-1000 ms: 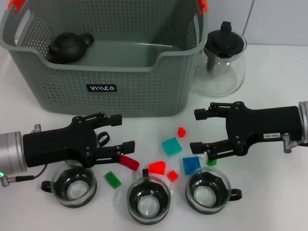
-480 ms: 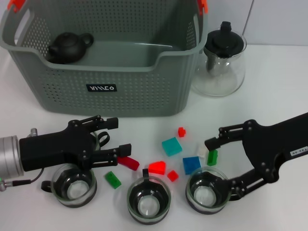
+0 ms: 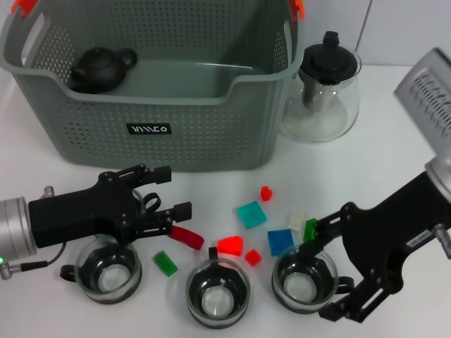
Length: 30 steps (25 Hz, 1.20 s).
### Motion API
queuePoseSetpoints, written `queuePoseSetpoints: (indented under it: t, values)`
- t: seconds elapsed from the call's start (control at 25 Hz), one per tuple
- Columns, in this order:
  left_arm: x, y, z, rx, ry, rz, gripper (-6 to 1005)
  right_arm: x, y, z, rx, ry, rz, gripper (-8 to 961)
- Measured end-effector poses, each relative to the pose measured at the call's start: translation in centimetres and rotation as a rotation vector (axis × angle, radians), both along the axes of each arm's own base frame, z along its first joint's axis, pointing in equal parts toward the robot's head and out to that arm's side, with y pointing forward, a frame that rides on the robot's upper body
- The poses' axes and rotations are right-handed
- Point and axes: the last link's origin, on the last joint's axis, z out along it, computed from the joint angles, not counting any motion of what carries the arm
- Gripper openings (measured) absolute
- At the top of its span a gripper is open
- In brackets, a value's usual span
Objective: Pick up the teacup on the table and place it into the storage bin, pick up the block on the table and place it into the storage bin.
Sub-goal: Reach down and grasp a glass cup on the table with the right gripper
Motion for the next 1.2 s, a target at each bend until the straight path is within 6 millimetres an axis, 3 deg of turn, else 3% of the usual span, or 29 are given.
queuePoseSetpoints:
  t: [0.96,1.04,1.2]
  values:
    - [-0.3,0.0,-0.5,0.017,0.001,0.032,844,1.0,-0.5,-6.1,0.007,-0.267,0.136,940]
    - [-0.4,0.0,-0.5,0.018,0.001,0.033,844,1.2,-0.5,-6.5,0.008,-0.275,0.142,834]
    - [-0.5,-0.2,-0.5,0.021,0.002,0.033,844,1.5,-0.5,-7.5,0.013,-0.300,0.154,711]
